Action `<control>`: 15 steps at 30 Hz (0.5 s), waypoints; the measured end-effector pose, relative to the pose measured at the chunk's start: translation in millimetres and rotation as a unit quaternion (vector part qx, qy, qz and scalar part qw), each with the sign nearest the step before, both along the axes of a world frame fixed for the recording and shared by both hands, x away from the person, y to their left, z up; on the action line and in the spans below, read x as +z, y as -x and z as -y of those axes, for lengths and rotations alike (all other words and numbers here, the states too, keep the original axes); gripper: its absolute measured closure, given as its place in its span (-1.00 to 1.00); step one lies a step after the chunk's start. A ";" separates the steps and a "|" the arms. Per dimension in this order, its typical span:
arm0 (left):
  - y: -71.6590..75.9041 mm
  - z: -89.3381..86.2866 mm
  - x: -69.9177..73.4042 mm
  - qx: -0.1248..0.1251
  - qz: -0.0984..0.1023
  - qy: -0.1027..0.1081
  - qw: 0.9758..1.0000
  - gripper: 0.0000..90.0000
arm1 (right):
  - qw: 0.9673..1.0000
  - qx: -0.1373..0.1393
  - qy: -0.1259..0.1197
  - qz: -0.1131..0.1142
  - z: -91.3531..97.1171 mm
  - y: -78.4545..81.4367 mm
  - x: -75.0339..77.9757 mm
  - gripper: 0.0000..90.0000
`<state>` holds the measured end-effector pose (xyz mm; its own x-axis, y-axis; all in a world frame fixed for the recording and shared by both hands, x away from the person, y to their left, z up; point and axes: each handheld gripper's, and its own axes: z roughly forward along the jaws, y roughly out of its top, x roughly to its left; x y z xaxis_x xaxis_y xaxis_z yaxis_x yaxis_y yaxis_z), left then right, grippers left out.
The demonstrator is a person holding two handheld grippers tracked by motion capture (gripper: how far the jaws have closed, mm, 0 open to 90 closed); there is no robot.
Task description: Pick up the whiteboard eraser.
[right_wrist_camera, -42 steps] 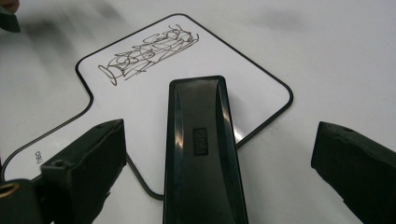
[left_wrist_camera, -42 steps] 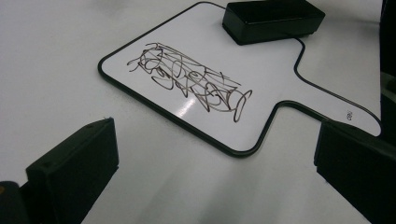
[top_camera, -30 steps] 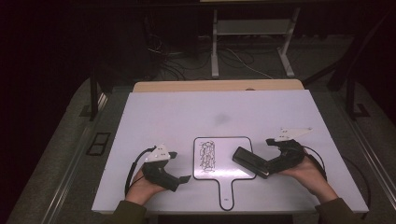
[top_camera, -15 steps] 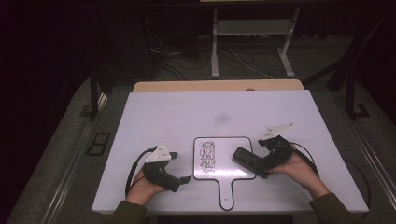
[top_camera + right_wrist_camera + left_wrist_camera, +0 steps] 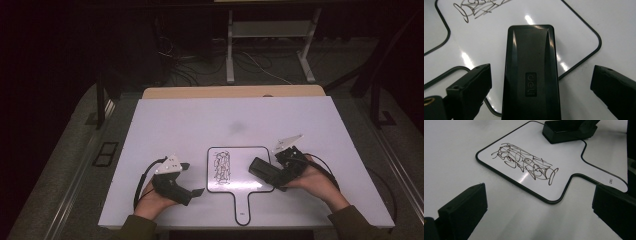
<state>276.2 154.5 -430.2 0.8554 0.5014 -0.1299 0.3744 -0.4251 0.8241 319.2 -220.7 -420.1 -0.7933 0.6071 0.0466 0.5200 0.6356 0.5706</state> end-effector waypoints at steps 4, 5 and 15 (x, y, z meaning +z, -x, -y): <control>0.1 0.1 0.1 -0.002 0.001 -0.001 1.000 -1.00 | 1.000 0.000 0.007 -0.005 -0.5 1.1 -2.2 -0.91; 0.2 0.1 0.1 -0.001 0.001 0.001 1.000 -1.00 | 1.000 -0.001 0.010 -0.006 -0.6 1.0 -2.7 -0.91; 0.1 0.0 0.1 -0.001 0.001 0.000 1.000 -1.00 | 1.000 0.005 0.016 -0.016 -1.7 1.0 -5.7 -0.68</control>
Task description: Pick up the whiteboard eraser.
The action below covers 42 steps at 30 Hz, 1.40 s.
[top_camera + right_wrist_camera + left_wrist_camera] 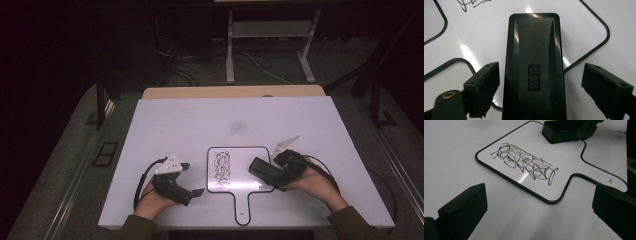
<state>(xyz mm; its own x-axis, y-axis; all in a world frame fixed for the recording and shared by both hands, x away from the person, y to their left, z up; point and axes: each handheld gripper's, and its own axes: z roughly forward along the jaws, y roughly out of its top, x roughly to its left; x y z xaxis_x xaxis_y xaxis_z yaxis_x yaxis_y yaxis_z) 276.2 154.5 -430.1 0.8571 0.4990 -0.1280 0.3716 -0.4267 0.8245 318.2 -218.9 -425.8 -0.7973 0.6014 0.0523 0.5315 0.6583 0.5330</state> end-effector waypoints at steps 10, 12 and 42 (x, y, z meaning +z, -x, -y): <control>0.2 0.0 0.1 0.000 0.000 0.001 1.000 -1.00 | 1.000 0.015 0.017 -0.001 -4.6 1.8 -3.1 -0.33; 0.2 0.0 0.2 -0.001 0.001 0.000 1.000 -1.00 | 1.000 0.016 0.015 -0.002 -4.3 2.0 -2.8 -0.27; 0.5 -0.6 0.9 -0.001 0.002 -0.002 1.000 -1.00 | 0.999 0.010 0.037 0.011 -10.6 6.9 -1.3 -0.15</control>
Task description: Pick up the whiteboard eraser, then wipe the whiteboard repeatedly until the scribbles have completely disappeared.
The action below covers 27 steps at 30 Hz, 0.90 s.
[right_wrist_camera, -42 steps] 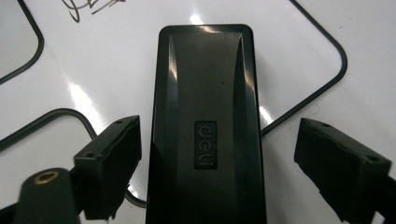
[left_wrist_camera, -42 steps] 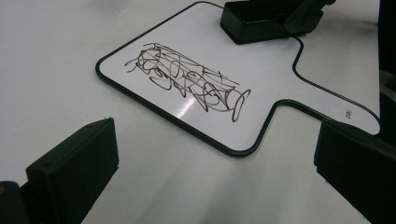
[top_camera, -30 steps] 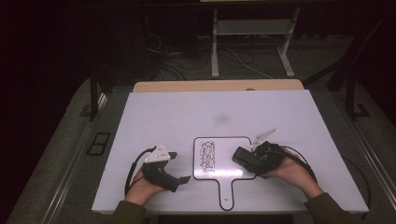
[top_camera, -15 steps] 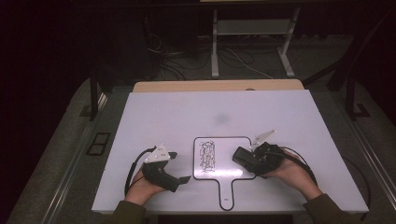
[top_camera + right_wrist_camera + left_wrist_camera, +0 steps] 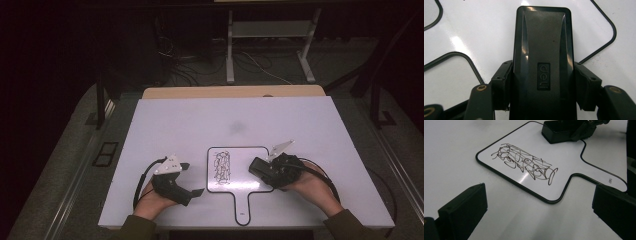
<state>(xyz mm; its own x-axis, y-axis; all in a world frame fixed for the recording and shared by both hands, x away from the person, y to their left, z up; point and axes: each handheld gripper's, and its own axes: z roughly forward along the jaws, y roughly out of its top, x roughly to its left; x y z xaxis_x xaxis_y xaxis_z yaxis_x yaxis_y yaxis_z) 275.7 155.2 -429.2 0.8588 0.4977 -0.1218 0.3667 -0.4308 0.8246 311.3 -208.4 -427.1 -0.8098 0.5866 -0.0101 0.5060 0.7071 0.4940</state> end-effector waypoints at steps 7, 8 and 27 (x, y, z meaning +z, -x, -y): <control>0.0 0.2 -0.2 -0.001 0.000 0.000 1.000 -1.00 | 1.000 0.009 -0.005 -0.020 1.7 -4.8 2.0 -0.14; 0.1 0.3 -0.2 -0.001 0.000 0.000 1.000 -1.00 | 1.000 0.006 -0.006 -0.023 2.1 -5.5 2.2 -0.14; -0.6 1.0 -1.2 -0.001 -0.004 -0.001 1.000 -1.00 | 0.998 0.008 -0.055 -0.026 12.6 -8.9 16.7 -0.14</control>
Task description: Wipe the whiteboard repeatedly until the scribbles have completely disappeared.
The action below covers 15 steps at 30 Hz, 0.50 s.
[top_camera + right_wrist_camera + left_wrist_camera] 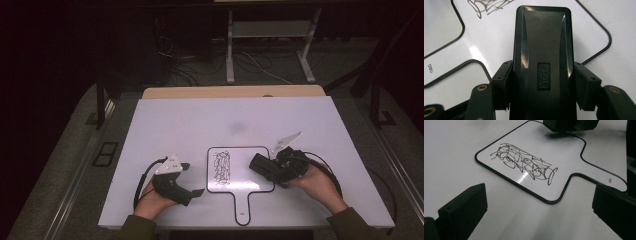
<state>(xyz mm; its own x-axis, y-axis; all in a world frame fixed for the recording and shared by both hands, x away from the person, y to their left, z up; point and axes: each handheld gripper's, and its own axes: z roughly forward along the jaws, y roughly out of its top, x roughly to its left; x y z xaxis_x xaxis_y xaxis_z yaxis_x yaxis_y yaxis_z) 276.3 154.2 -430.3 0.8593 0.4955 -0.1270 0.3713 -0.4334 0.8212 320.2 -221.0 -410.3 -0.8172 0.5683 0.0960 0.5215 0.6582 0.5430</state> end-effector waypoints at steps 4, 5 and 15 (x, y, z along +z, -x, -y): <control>-0.5 -0.6 -0.8 -0.001 0.000 0.000 1.000 -1.00 | 1.000 0.001 -0.004 0.003 -0.8 -3.1 3.3 -0.14; -0.7 -0.6 -1.0 -0.001 -0.001 0.001 1.000 -1.00 | 1.000 0.002 -0.006 0.005 -2.2 -4.6 5.2 -0.14; -0.1 0.7 -0.6 0.001 0.001 -0.002 1.000 -1.00 | 1.000 0.012 -0.020 0.007 -12.5 -10.4 8.2 -0.14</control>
<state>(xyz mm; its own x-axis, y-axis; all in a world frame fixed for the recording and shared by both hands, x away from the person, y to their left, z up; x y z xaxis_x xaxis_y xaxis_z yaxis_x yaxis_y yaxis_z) 276.5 153.5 -430.9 0.8582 0.4983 -0.1229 0.3707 -0.4362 0.8200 330.6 -208.5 -402.1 -0.8318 0.5448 0.1064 0.4983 0.6484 0.5756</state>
